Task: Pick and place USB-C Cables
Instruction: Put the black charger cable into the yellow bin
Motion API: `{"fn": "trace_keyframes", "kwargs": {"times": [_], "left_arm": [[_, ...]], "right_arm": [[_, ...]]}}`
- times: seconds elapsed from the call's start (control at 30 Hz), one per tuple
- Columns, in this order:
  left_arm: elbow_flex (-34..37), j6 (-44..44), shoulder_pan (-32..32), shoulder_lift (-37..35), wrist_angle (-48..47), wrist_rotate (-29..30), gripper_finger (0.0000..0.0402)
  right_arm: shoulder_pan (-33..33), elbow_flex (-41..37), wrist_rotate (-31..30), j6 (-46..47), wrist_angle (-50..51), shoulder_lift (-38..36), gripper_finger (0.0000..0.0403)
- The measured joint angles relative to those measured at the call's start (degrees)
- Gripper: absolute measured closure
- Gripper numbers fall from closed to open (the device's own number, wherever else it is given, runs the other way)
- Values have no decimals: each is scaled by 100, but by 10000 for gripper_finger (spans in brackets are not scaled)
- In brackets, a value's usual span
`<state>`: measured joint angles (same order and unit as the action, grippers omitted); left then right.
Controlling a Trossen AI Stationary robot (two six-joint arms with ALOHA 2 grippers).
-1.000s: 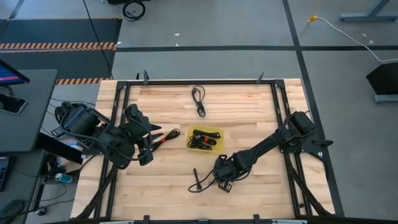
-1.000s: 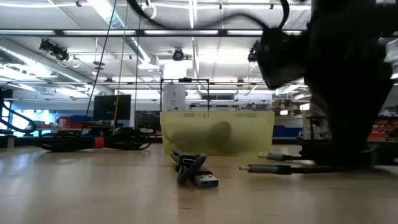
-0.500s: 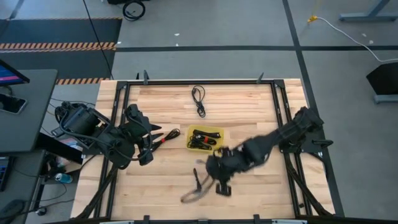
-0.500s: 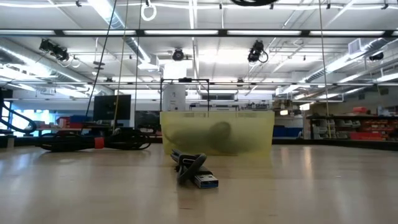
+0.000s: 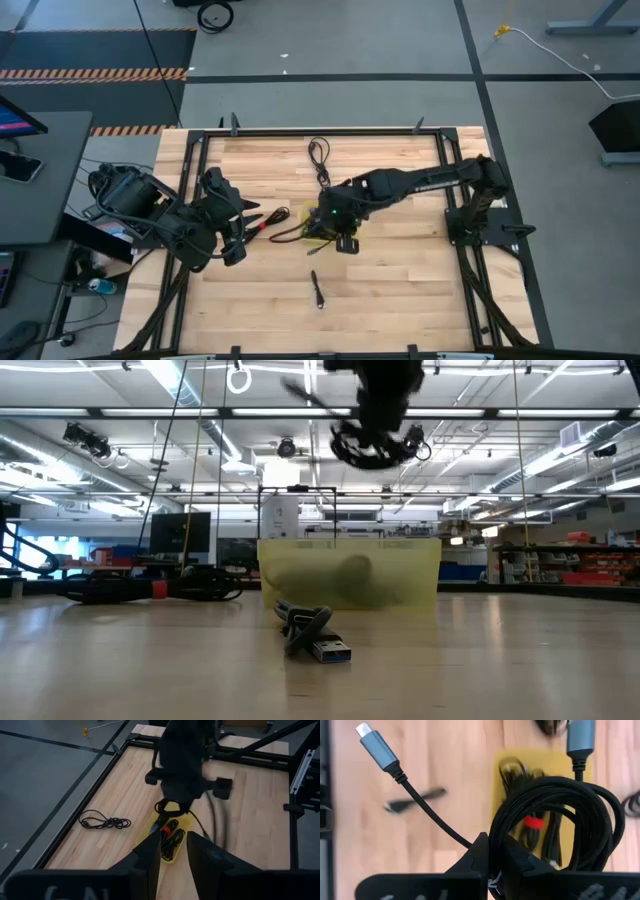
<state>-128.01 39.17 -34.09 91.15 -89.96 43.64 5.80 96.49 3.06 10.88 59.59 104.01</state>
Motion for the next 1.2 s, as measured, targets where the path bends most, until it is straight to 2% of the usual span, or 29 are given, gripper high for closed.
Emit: {"fn": "trace_keyframes", "kwargs": {"times": [0.3,0.47,0.87,1.2], "left_arm": [[0,-85,-1,0,-2,0,299],[0,-87,0,0,-4,0,299],[0,-91,-1,0,-4,0,299],[0,-87,-1,0,-6,0,299]], "right_arm": [[-275,-1666,426,-25,-1190,2,379],[-278,-2298,457,189,-1750,-4,379],[-364,-2511,764,248,-2706,-4,379],[-375,-2817,884,386,-2803,-4,379]]}}
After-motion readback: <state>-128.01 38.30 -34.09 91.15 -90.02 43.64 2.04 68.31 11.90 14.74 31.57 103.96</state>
